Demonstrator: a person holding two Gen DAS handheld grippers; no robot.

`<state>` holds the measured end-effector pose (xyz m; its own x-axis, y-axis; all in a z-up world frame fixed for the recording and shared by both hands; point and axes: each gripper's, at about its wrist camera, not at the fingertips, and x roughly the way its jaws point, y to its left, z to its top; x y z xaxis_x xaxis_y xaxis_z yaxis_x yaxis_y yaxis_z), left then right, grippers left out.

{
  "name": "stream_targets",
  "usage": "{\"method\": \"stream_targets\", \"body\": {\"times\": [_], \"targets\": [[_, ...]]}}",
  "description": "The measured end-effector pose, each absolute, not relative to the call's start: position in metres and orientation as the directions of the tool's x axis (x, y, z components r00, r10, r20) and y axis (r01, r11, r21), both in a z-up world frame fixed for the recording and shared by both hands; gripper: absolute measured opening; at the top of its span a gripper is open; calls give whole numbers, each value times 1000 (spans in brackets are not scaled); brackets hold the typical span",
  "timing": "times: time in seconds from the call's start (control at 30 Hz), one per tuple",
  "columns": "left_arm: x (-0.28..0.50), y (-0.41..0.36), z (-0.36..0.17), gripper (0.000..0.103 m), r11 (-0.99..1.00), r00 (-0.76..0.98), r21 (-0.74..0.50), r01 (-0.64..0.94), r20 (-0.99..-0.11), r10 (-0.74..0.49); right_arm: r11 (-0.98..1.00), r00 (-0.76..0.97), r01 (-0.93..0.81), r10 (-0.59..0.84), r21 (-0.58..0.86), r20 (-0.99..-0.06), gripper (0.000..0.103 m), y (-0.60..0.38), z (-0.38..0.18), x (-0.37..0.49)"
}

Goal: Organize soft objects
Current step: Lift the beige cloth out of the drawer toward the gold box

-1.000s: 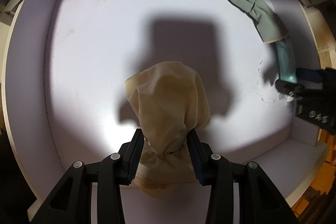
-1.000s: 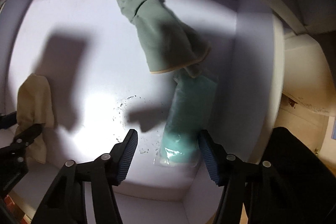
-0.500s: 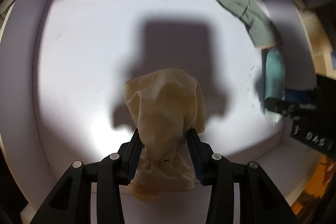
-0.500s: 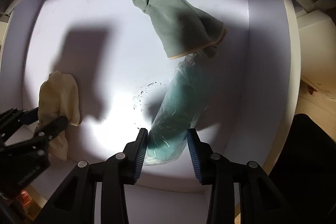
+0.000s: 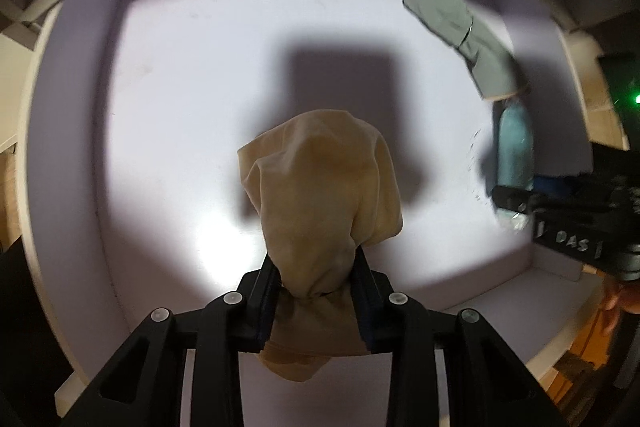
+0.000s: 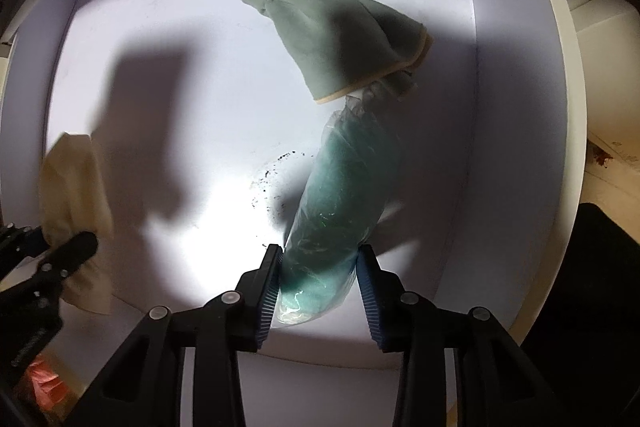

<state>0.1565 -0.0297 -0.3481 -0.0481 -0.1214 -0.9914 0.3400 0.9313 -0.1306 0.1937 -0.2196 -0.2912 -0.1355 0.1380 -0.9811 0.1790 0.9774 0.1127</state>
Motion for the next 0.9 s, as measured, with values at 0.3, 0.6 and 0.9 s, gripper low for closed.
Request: {"method": "stream_targets", "body": {"times": [0.3,0.6,0.9], "targets": [[154,-29,-295,32,916,2,-140,376,-988,-151,979,-138,171,139,115,-981,37,-211,-301,191],[148,-32,-218,32,861,110,-165,481,-963,-246,982,-141,157,126,104,-982,37,-205,-303,191],[136,-36,-117,32,790,228,-214,574,-885,-406,983,-141,153,123,101,-982,37,-201,-306,190]]}}
